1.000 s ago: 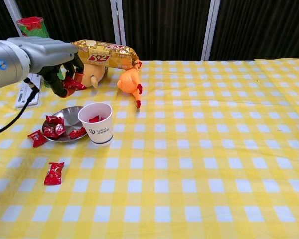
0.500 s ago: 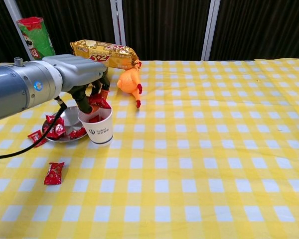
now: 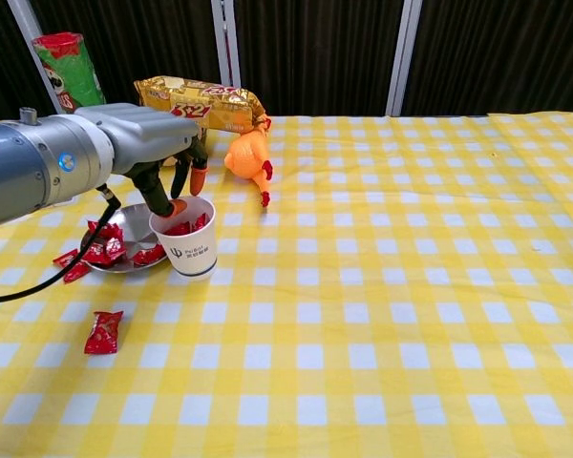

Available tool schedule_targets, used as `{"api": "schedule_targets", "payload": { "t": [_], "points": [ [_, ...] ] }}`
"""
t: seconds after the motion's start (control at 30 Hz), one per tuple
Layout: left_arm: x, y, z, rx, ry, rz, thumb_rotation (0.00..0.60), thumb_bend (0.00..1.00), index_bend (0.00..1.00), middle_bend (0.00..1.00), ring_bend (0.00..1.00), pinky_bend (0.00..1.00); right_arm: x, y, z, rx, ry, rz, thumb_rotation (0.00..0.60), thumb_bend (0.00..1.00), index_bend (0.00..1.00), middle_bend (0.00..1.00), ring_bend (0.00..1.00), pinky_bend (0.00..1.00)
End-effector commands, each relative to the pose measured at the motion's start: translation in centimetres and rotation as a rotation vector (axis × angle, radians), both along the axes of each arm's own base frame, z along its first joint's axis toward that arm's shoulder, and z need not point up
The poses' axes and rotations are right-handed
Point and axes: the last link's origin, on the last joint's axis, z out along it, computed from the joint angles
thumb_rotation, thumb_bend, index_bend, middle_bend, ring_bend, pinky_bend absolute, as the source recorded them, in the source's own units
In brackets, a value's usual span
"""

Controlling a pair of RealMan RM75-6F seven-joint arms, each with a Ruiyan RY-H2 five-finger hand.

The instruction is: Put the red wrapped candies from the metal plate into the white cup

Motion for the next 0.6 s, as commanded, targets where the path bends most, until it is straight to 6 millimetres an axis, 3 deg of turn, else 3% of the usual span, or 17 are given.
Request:
{"api": "schedule_targets", "payload": {
  "t": [0.03,0.37,0.43,0.6],
  "points": [
    [0.0,0.0,0.1,0.002,-0.005,-0.002,0.600,0.43,0.40,0.42,0.93,0.95,0.0,0.0,0.0,0.001,0.000,0.000,0.600,0.39,0.00,0.00,0.00,0.00],
    [-0.3,-0.5,2.5,0.043,-0.111,-0.006,0.600,0.34,0.32,0.36,0.93,0.95,0.0,0.0,0.0,-0.001,0.001,0.004,0.600,0.39,0.00,0.00,0.00,0.00],
    [-0.9,-1.0,3.2,0.049,-0.118,-0.007,0.600,0.32,0.31,0.42,0.93,0.95,0.0,0.0,0.0,0.000,0.002,0.005,0.600,0.39,0.00,0.00,0.00,0.00],
    [-2.8,-2.4,4.9,0.057,-0.121,-0.024,0.600,0.29,0.30,0.80,0.98,0.95,0.0,0.1,0.0,-0.004,0.005,0.005,0.600,0.39,0.00,0.00,0.00,0.00]
  ]
}}
